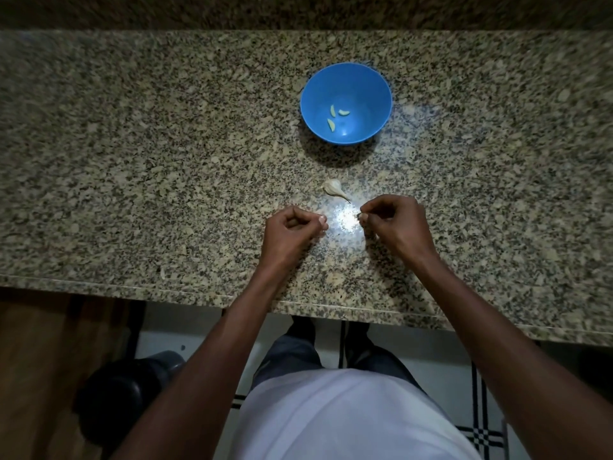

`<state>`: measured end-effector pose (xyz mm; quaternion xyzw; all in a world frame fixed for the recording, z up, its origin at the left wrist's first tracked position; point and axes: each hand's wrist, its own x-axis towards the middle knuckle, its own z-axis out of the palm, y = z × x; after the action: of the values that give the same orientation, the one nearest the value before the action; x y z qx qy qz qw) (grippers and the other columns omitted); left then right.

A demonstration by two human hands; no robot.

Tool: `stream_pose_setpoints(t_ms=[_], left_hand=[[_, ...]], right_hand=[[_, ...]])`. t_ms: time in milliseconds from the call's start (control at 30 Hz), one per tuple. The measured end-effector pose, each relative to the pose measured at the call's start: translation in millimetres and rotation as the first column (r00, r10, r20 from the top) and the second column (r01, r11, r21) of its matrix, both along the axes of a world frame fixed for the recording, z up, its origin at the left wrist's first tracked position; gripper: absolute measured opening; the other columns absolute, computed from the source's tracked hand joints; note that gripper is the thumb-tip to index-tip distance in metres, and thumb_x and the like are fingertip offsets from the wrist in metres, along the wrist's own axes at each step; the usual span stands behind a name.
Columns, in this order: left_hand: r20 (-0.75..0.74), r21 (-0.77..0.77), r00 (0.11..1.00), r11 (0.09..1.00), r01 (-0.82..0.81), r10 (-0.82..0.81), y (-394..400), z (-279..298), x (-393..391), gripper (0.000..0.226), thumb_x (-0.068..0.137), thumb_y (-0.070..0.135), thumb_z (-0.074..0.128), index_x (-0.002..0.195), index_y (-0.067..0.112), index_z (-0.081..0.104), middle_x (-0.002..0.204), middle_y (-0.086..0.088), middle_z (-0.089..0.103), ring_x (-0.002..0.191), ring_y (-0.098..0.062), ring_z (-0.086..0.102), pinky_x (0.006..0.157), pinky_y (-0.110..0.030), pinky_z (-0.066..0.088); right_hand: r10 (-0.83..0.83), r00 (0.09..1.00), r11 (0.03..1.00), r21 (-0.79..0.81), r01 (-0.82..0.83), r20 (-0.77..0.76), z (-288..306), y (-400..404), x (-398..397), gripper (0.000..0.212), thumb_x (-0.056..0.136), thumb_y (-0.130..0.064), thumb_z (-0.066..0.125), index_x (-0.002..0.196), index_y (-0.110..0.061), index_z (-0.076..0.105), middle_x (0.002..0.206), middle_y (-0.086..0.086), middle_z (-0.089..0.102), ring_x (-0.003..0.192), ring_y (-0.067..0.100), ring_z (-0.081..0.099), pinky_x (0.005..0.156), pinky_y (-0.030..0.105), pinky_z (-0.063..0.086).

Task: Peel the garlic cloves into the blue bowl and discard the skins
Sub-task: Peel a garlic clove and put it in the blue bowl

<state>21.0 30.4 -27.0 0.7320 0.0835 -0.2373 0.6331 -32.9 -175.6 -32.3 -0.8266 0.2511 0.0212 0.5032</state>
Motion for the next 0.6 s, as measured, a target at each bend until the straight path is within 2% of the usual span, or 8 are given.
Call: stream_pose_setpoints(t_ms=[133,200,233,333,367,433,533,600], left_hand=[[-0.022,-0.069,1.000,0.998,-0.008,0.006,0.5,-1.1,3.5,0.025,0.095,0.005,0.072,0.120,0.005,0.070,0.098,-0.021,0.076,0.084,-0.023,0.075,0.073,-0.026,0.059],[-0.021,-0.034,1.000,0.999,0.013,-0.013,3.3,-3.9,6.9,0.023,0.099,0.004,0.066,0.122,0.004,0.071,0.100,-0.019,0.077,0.083,-0.018,0.073,0.070,-0.022,0.058],[-0.013,-0.007,0.999,0.999,0.032,-0.032,5.7,-6.2,8.7,0.022,0.099,0.005,0.065,0.120,0.004,0.072,0.099,-0.016,0.077,0.084,-0.018,0.074,0.072,-0.024,0.059],[-0.025,0.017,0.999,0.999,0.049,-0.048,13.5,-11.6,13.2,0.017,0.098,0.006,0.067,0.114,0.003,0.074,0.096,-0.015,0.078,0.091,-0.029,0.076,0.083,-0.036,0.064],[-0.028,0.016,0.998,0.999,0.048,-0.048,15.6,-12.4,14.6,0.017,0.098,0.006,0.068,0.113,0.002,0.074,0.096,-0.016,0.078,0.091,-0.030,0.076,0.084,-0.039,0.064],[-0.021,0.018,0.998,0.998,0.058,-0.057,18.8,-11.4,16.9,0.017,0.098,0.007,0.067,0.113,0.001,0.074,0.097,-0.017,0.077,0.088,-0.027,0.075,0.084,-0.039,0.064],[-0.001,0.022,0.996,0.995,0.093,-0.093,22.7,-9.8,18.8,0.017,0.099,0.011,0.067,0.112,0.003,0.073,0.096,-0.015,0.077,0.084,-0.020,0.073,0.082,-0.035,0.064],[0.004,0.033,0.994,0.994,0.106,-0.106,25.6,-10.8,20.2,0.015,0.100,0.014,0.068,0.110,0.005,0.073,0.094,-0.013,0.077,0.084,-0.019,0.073,0.081,-0.033,0.063]], right_hand=[[0.076,0.996,0.990,-0.119,-0.069,0.052,0.1,0.4,0.2,0.014,0.096,-0.014,0.072,0.106,-0.012,0.082,0.099,0.001,0.079,0.086,0.008,0.074,0.084,0.033,0.063],[0.092,0.992,0.982,-0.171,-0.076,0.089,-1.1,1.6,0.0,0.019,0.099,-0.013,0.067,0.112,-0.009,0.080,0.103,0.005,0.077,0.087,0.011,0.073,0.082,0.033,0.063],[0.098,0.990,0.979,-0.188,-0.078,0.099,-1.4,2.5,-0.6,0.020,0.100,-0.014,0.066,0.115,-0.008,0.079,0.105,0.007,0.075,0.087,0.010,0.072,0.082,0.029,0.062],[0.085,0.990,0.972,-0.226,-0.057,0.116,2.0,6.7,-2.7,0.021,0.101,-0.011,0.067,0.119,-0.003,0.076,0.111,0.012,0.072,0.083,-0.005,0.063,0.075,0.003,0.051],[0.066,0.990,0.975,-0.219,-0.039,0.121,4.5,8.9,-3.6,0.021,0.101,-0.009,0.067,0.119,-0.001,0.075,0.111,0.012,0.072,0.082,-0.007,0.061,0.072,-0.001,0.047],[0.024,0.992,0.987,-0.161,-0.004,0.122,9.6,15.2,-4.9,0.022,0.100,-0.009,0.068,0.119,-0.001,0.075,0.111,0.008,0.072,0.084,-0.010,0.060,0.069,-0.001,0.047],[0.022,0.996,0.995,-0.097,-0.014,0.090,13.4,30.2,-2.2,0.025,0.097,-0.021,0.072,0.121,-0.012,0.076,0.112,-0.001,0.075,0.093,-0.010,0.063,0.077,0.006,0.053],[0.036,0.997,0.995,-0.092,-0.029,0.076,11.4,42.5,0.9,0.026,0.097,-0.023,0.074,0.121,-0.013,0.076,0.115,-0.001,0.076,0.094,-0.004,0.066,0.079,0.007,0.052]])
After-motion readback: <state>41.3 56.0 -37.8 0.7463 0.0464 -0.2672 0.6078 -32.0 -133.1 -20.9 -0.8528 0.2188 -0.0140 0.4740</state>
